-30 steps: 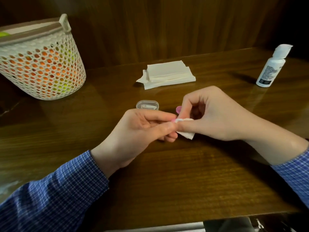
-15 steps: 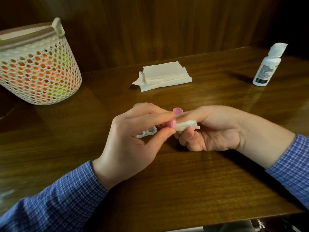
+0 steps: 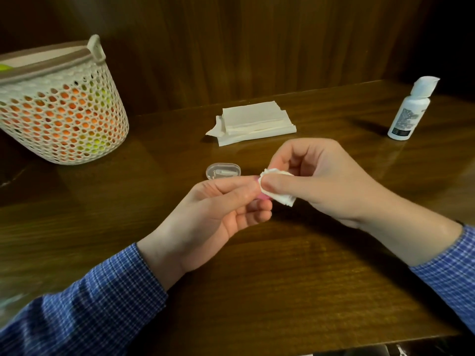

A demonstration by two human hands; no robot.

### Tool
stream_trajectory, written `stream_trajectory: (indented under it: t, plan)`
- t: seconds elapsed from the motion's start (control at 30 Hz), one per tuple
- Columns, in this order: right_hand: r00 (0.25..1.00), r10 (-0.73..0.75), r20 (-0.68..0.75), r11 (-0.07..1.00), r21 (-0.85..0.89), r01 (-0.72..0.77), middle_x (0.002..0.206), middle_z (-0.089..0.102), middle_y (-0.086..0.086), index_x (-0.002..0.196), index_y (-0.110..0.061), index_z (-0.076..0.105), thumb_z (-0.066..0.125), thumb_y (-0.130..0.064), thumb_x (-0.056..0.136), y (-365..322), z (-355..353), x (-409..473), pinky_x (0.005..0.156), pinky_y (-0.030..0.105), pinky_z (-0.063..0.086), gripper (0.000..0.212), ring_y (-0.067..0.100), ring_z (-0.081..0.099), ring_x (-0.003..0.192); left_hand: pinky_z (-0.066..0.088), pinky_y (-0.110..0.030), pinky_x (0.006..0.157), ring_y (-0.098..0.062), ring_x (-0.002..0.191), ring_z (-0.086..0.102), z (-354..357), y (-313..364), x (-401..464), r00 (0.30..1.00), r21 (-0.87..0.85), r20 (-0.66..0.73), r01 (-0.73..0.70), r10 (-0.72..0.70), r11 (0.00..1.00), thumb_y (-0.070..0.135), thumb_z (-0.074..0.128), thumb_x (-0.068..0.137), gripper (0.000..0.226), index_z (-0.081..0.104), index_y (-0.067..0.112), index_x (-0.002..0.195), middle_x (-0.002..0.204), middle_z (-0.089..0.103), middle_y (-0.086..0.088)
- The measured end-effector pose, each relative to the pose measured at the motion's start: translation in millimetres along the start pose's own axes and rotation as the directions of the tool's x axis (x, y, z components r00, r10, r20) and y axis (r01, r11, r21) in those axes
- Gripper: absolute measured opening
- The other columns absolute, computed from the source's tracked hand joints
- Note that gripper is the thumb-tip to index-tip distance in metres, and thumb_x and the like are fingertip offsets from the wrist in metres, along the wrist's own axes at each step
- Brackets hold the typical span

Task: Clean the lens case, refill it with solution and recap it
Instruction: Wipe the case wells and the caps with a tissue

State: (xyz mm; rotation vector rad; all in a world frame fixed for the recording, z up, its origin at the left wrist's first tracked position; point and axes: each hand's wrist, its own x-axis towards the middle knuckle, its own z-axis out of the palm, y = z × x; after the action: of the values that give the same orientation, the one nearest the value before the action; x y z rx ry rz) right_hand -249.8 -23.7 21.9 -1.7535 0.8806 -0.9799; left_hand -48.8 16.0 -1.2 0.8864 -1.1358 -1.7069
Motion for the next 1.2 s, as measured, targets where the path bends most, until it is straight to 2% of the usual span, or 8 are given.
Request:
stream_trajectory:
  t: [0.1,0.23,0.37,0.6,0.7,0.8,1.03,1.2]
  plan:
    - [0.993,0.116,-0.026,0.991,0.076,-0.114,0.076,0.070,0.005,0.078,-0.013,0.074,0.082,-0.016,0.079,0,8,0,0.064,0.025,0.054,0.008,0.016,0.063,0.070,0.062,-0.028,0.079,-0.020,0.090,0.075,2,-3,-3,0.976,0.218,-0.121,-0.150,0.179,0.964,0.016,0.070,0.086,0.034,0.075,0.000,0.116,0.101,0.078,-0.013]
    - [0.948,0.318,0.031,0.934,0.161,-0.319,0.068,0.069,0.003,0.062,-0.019,0.073,0.077,-0.009,0.082,0,10,5,0.052,0.020,0.050,0.022,0.010,0.062,0.059,0.064,-0.028,0.080,-0.017,0.094,0.079,2,-8,-4,0.864,0.652,-0.059,-0.346,0.500,0.675,0.004,0.075,0.087,0.032,0.073,0.005,0.119,0.107,0.080,-0.004]
    - [0.821,0.554,0.139,0.637,0.564,-0.526,0.065,0.057,0.005,0.076,-0.010,0.060,0.062,-0.007,0.088,2,-16,14,0.045,0.022,0.045,0.012,0.010,0.049,0.048,0.064,-0.039,0.087,-0.022,0.102,0.077,4,-6,5,0.887,0.511,-0.089,-0.349,0.452,0.786,0.008,0.077,0.088,0.039,0.069,0.018,0.125,0.109,0.079,-0.002]
    - [0.793,0.609,-0.014,0.459,0.822,-0.338,0.065,0.053,0.001,0.088,-0.013,0.057,0.061,-0.013,0.088,13,-66,27,0.051,0.023,0.044,0.005,0.011,0.049,0.052,0.064,-0.031,0.081,-0.011,0.095,0.078,41,-2,56,0.917,0.627,-0.059,-0.273,0.393,0.730,0.007,0.081,0.086,0.032,0.075,0.020,0.115,0.102,0.080,0.005]
    - [0.759,0.647,-0.069,0.387,0.888,-0.248,0.061,0.055,0.002,0.089,-0.012,0.059,0.062,-0.016,0.088,17,-77,31,0.050,0.022,0.043,0.005,0.011,0.050,0.050,0.058,-0.015,0.070,0.004,0.079,0.071,61,-7,80,0.904,0.846,0.020,-0.242,0.427,0.474,0.016,0.082,0.085,0.026,0.077,0.025,0.109,0.093,0.076,0.011]
    - [0.736,0.670,-0.091,0.365,0.904,-0.221,0.058,0.058,0.003,0.093,-0.010,0.063,0.064,-0.018,0.088,18,-80,32,0.052,0.021,0.043,0.009,0.011,0.051,0.049,0.045,-0.012,0.083,0.006,0.087,0.061,68,-18,90,0.916,0.958,0.128,-0.214,0.381,0.193,0.028,0.077,0.087,0.020,0.075,0.030,0.108,0.094,0.070,0.019]
    - [0.770,0.637,-0.032,0.313,0.924,-0.220,0.059,0.061,0.006,0.102,-0.010,0.063,0.067,-0.019,0.087,18,-77,31,0.053,0.022,0.046,0.018,0.011,0.054,0.052,0.048,-0.021,0.088,0.000,0.093,0.061,57,-22,97,0.926,0.986,0.107,-0.147,0.362,0.084,0.037,0.073,0.089,0.015,0.076,0.037,0.104,0.095,0.071,0.021]
    - [0.771,0.636,-0.036,0.325,0.919,-0.225,0.059,0.061,0.006,0.103,-0.010,0.064,0.068,-0.020,0.088,17,-76,30,0.053,0.021,0.046,0.019,0.012,0.054,0.051,0.047,-0.028,0.085,-0.010,0.096,0.056,52,-18,102,0.897,0.980,0.158,-0.092,0.412,-0.174,0.042,0.060,0.096,0.030,0.070,0.033,0.122,0.100,0.070,0.011]
